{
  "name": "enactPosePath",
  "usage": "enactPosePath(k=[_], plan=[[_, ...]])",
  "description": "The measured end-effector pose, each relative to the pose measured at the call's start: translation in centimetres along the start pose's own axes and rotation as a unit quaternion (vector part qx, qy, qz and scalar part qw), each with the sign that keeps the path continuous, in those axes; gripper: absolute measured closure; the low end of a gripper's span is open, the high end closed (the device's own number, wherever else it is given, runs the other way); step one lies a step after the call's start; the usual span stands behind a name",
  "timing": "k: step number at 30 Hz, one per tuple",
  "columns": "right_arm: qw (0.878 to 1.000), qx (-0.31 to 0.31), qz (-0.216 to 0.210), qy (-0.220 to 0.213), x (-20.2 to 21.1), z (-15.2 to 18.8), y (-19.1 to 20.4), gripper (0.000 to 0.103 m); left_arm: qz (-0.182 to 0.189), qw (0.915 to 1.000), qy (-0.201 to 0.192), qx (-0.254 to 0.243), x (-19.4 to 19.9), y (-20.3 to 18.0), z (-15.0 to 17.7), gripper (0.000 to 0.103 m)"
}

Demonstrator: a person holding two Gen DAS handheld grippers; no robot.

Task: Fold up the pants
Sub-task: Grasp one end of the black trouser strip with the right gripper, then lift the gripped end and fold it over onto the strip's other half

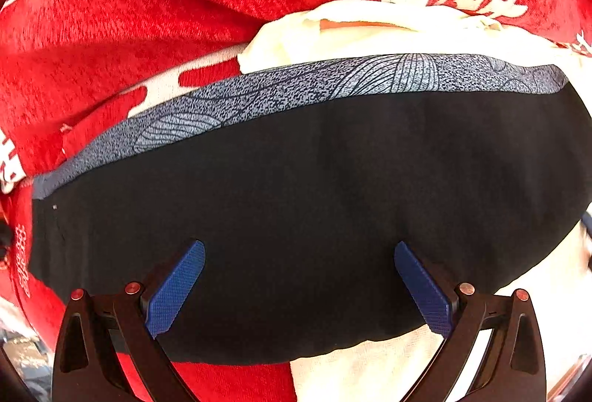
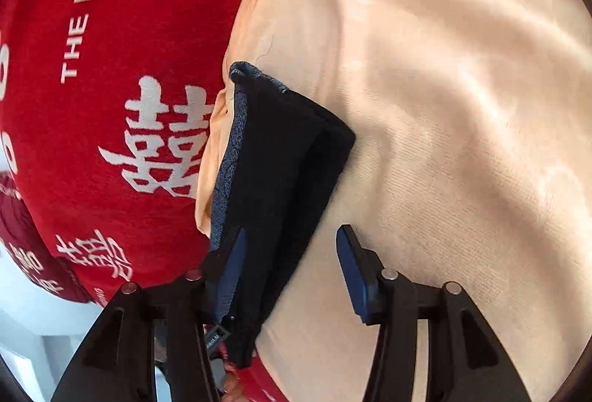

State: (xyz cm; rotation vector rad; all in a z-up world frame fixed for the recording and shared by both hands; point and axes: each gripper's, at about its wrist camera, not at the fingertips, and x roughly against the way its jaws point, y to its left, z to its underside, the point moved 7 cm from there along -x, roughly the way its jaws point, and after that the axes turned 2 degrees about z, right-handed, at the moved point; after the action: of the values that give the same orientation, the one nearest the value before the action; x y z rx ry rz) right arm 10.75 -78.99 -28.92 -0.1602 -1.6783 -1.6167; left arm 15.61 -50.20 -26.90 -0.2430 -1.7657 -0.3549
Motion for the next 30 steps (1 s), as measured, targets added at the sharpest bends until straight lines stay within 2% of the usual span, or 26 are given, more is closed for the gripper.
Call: enactPosePath(k=[4,9,11,12,13,15,16,18,19,20,21,27,30], plan=[[0.999,-0.006,-0.040,-0.018,-0.9,-1.6,0.5,0.048,0.001,1.0000,-0.001,0.001,0.1,-0.3,-0.1,0.000],[0.999,0.016,-0.031,-0.020,-2.6,-3.0,1.8,0.049,-0.005,0.9999,0.006,-0.010,0.9,-0.1,-0.4,0.000],[1.000,0.004,-0.025,-0.013,-2.8,-3.3,1.8,0.063,0.008,0.9999,-0.015,0.000,2.6,0.0,-1.5,0.000],[1.000,-0.003,-0.025,-0.010,-2.9,-3.4,1.7,0.086,0.019,0.9994,-0.029,0.005,3.6,-0.1,-2.2,0.000],[0.999,-0.016,-0.039,-0.008,-2.7,-3.4,1.5,0.089,0.027,0.9987,-0.044,0.006,4.4,-0.2,-2.8,0.000],[0.997,-0.027,-0.073,-0.005,-1.8,-3.1,1.8,0.089,0.036,0.9971,-0.066,-0.009,4.7,-1.7,-3.9,0.000],[0.997,-0.021,-0.081,-0.004,-1.5,-2.9,2.3,0.089,0.033,0.9972,-0.063,-0.022,4.0,-2.7,-3.9,0.000],[0.995,0.000,-0.095,-0.002,-1.0,-2.4,3.9,0.089,0.039,0.9982,-0.014,-0.042,0.6,-5.0,-2.6,0.000],[0.995,0.010,-0.101,-0.002,-0.7,-2.2,4.8,0.089,0.051,0.9981,0.012,-0.032,-1.3,-5.8,-1.4,0.000],[0.994,0.017,-0.103,-0.003,-0.6,-2.0,5.4,0.089,0.056,0.9980,-0.029,-0.008,-1.0,-5.8,-1.3,0.000],[0.994,0.028,-0.104,-0.003,-0.4,-1.8,6.4,0.089,0.052,0.9981,-0.032,-0.011,-0.9,-5.9,-1.2,0.000],[0.989,0.133,-0.067,-0.004,-0.3,1.4,13.0,0.089,0.082,0.9964,0.005,-0.021,-0.3,-4.8,-2.3,0.000],[0.980,0.196,-0.040,-0.008,-0.5,3.9,16.9,0.089,0.094,0.9951,-0.027,-0.005,2.4,-1.8,-2.1,0.000]])
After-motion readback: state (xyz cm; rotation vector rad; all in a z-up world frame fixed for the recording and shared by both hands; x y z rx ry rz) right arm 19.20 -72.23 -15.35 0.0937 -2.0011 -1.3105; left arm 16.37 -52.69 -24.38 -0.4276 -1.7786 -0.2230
